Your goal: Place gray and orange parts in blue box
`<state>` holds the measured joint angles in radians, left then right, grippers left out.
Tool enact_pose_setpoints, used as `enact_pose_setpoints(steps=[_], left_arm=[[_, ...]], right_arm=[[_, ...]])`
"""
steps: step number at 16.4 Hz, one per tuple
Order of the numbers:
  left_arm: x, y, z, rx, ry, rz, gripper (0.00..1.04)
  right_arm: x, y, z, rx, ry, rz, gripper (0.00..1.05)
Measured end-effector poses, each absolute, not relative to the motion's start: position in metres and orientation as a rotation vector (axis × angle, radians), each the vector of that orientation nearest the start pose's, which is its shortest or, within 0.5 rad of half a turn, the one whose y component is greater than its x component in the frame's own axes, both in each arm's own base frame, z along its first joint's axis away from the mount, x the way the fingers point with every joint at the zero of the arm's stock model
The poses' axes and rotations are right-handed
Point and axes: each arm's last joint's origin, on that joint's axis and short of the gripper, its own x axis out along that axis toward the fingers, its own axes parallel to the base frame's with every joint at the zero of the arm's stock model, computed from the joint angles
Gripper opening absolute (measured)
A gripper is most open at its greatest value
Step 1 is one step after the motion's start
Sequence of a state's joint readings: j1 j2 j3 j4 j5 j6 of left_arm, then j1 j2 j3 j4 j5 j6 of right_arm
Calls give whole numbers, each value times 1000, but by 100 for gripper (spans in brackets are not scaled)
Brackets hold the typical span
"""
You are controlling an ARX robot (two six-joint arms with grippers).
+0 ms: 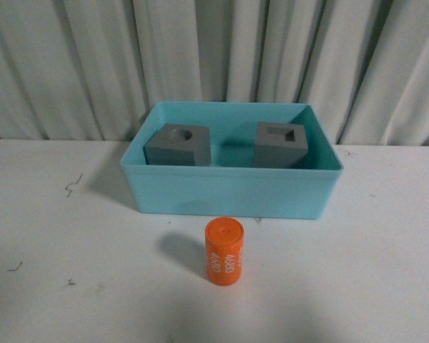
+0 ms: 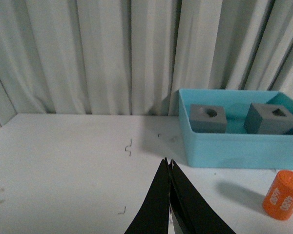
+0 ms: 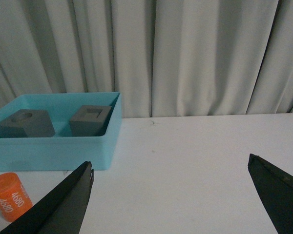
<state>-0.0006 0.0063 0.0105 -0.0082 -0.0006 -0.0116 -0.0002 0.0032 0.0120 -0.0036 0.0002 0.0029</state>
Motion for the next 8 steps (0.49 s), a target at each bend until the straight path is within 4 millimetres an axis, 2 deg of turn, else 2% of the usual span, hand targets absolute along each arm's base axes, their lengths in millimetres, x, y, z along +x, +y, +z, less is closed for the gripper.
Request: enact_pose_setpoints(steps=[6,7,8], left_arm=[[97,0,166,-11,0,1,2],[97,0,166,-11,0,0,5],[97,0,166,-11,0,1,14]], right_arm=[[97,0,167,3,-5,0,98],[97,0,167,3,-5,0,98],[97,0,167,3,-5,0,98]])
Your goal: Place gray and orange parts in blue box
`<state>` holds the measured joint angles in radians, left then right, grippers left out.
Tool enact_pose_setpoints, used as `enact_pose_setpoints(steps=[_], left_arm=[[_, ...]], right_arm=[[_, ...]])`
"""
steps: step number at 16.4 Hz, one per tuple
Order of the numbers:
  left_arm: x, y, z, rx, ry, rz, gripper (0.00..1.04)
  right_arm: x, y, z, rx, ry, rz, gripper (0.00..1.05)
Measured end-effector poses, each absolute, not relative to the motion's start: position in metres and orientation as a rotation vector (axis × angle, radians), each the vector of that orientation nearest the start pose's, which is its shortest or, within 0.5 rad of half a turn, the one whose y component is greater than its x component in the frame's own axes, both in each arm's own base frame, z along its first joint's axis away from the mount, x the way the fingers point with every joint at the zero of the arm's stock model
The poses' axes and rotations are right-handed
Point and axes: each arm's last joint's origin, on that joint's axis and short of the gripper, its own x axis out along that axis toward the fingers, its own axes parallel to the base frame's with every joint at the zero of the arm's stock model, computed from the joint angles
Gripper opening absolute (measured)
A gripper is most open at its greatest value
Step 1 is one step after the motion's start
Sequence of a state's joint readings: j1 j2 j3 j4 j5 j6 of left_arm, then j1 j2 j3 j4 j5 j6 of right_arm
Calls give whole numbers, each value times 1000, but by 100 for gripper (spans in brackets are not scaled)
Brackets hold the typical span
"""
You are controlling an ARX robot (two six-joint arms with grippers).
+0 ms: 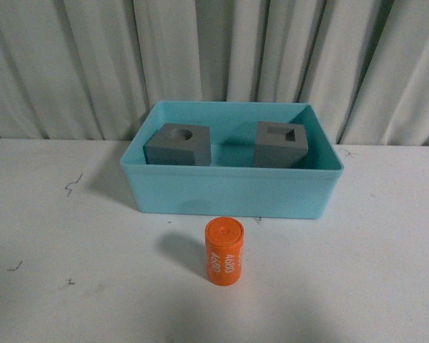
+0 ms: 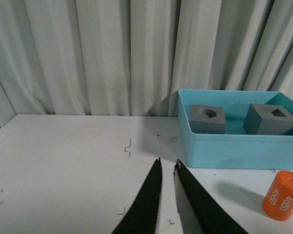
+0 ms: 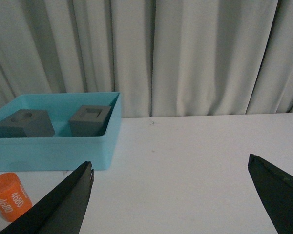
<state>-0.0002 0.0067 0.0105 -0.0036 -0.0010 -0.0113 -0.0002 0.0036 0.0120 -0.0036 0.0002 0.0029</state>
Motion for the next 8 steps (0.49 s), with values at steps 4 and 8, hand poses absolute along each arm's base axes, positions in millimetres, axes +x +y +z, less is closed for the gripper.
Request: enact_pose_setpoints(steps=[4,8], left_arm=[[97,0,166,-11,0,0,57],[97,0,166,-11,0,1,93]], right_arm=[[97,0,167,3,-5,0,98],[97,0,167,3,-5,0,98]])
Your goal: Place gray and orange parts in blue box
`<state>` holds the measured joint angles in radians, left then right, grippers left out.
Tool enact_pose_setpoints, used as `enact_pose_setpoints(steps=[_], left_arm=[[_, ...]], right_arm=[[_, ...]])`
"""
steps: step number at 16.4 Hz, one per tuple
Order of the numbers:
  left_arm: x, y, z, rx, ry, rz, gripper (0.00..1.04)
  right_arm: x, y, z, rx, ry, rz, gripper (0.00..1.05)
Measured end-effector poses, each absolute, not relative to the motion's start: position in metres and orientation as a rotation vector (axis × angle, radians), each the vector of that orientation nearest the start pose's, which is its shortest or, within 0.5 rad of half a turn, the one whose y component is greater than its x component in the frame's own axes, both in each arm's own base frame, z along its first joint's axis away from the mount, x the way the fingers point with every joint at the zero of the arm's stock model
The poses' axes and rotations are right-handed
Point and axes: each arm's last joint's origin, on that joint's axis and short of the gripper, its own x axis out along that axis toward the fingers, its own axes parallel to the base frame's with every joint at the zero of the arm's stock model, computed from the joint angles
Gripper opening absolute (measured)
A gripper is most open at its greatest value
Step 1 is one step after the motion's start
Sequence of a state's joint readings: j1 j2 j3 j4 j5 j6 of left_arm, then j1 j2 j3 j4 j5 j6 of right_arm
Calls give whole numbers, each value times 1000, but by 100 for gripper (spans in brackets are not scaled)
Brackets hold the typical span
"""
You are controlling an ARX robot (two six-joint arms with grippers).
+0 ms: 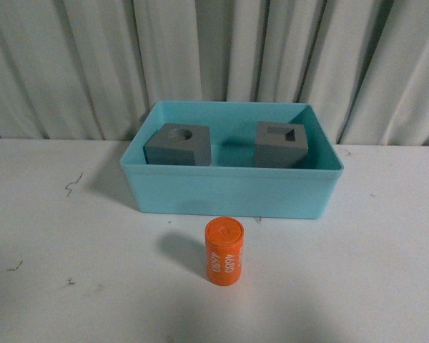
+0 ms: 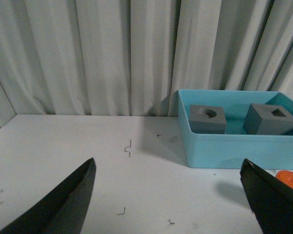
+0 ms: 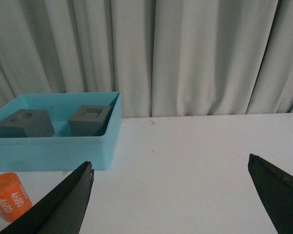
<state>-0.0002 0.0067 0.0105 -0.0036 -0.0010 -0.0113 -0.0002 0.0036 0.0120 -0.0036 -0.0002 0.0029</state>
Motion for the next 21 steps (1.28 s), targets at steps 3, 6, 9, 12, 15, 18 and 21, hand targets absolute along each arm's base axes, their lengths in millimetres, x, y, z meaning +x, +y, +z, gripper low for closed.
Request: enact_pose_setpoints(steps=[3,6,9,12,15,18,21], left_arm=[[97,0,166,-10,0,2,98],[97,0,166,-10,-1,0,98],[97,0,166,-10,0,0,98],[97,0,166,-10,0,0,98],[97,0,166,-10,0,0,98],[97,0,166,-10,0,0,98],[97,0,166,-10,0,0,98]], right_arm=[[97,-1,165,39,189,19,98],[131,-29,184,91,394,50,98],[219,-34,202,-146,335,458,98],[240,-4,177,-214,452,714,98],[243,7,173,-240,464,776,98],[249,32,168,-299,467,879,98],[264,83,149,-399,448,971,98]])
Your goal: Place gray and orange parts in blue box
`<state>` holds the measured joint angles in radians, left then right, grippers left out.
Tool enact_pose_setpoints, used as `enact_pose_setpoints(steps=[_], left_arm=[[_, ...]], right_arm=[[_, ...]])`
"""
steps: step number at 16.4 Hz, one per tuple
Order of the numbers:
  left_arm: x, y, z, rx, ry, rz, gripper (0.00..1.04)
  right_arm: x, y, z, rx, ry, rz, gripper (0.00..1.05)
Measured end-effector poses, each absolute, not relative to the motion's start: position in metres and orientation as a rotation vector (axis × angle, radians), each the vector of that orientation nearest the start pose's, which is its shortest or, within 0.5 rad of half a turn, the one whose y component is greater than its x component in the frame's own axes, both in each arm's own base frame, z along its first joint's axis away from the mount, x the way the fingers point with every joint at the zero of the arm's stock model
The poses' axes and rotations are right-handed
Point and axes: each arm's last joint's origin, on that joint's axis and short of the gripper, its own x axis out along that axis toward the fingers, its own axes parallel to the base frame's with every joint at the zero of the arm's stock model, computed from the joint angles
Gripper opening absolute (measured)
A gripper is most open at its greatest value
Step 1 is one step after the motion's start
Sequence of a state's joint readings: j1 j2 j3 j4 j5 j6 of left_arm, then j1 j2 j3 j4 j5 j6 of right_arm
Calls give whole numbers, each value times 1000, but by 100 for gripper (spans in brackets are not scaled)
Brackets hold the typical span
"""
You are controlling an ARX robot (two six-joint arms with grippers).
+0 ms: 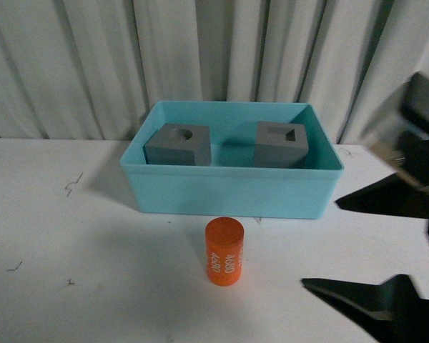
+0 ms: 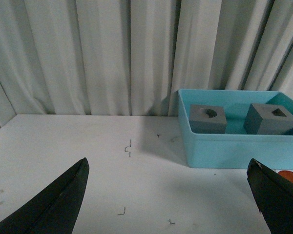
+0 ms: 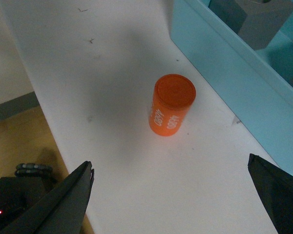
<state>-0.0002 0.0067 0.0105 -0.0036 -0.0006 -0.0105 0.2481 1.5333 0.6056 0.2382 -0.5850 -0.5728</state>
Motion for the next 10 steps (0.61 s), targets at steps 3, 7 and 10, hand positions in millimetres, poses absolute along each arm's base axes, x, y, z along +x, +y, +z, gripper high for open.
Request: enact_pose_setpoints(steps=[3,7,10], left_arm=[[97,0,166,-10,0,0,98],[97,0,166,-10,0,0,98],[97,0,166,-10,0,0,98]], right_arm=[[287,113,134,-394,441,947,98],[314,142,116,-379,481,932,98],[326,160,107,-394,483,943,98]])
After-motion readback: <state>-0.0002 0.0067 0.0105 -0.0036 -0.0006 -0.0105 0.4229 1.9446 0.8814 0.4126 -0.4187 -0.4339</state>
